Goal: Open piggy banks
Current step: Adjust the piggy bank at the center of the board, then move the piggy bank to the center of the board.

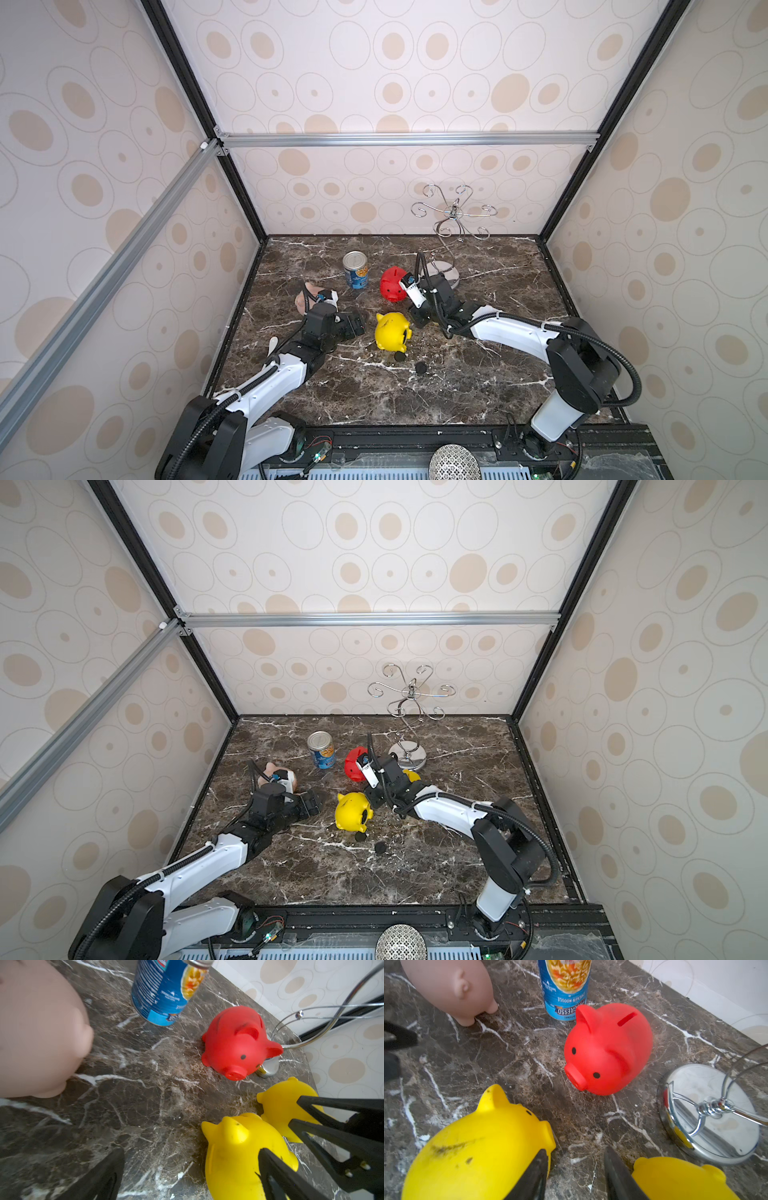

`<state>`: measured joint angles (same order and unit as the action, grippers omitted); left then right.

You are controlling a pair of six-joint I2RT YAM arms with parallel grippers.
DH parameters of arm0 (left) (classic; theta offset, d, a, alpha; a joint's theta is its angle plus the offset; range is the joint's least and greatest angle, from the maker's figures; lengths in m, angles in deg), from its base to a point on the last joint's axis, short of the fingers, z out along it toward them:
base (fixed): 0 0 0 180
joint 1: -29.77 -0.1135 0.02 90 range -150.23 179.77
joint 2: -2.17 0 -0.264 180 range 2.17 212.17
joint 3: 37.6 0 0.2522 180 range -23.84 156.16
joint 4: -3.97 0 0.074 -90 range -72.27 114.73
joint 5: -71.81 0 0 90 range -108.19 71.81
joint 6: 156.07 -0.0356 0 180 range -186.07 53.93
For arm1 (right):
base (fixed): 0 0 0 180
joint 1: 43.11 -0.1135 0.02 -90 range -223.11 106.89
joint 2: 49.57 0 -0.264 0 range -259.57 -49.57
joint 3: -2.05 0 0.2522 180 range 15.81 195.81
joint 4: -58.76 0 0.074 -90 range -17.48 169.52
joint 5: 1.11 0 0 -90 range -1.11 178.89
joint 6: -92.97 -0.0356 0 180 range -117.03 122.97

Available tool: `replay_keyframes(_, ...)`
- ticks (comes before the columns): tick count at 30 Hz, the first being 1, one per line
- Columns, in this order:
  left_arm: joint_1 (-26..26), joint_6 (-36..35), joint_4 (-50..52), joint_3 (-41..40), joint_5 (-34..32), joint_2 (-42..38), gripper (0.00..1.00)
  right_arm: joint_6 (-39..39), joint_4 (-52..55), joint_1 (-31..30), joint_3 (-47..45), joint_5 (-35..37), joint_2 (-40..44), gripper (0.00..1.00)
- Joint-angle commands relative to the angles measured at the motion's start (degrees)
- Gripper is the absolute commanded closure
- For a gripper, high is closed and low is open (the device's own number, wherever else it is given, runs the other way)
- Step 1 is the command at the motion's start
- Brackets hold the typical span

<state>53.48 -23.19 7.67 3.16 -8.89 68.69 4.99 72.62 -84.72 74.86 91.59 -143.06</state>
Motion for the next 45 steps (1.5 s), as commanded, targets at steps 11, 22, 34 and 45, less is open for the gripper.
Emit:
replay_keyframes(11, 3.2, 3.4, -8.6, 4.1, 2.2, 5.7, 0.0, -8.3, -3.1, -1.9, -5.1, -8.1, -2.3, 0.56)
replay_keyframes(22, 3.3, 1.4, -6.4, 4.2, -0.4, 7.3, 0.0, -8.5, -1.9, -4.7, 0.4, -12.0, -7.8, 0.57)
replay_keyframes(34, 3.3, -0.8, 7.6, 6.5, -5.2, -1.3, 0.0, -13.2, -4.0, -6.3, -1.0, -11.6, -8.5, 0.6)
replay_keyframes(45, 7.0, -2.3, 11.3, 8.0, -5.6, 1.0, 0.0, -15.1, 2.2, -6.1, -0.5, -10.1, -4.2, 0.61)
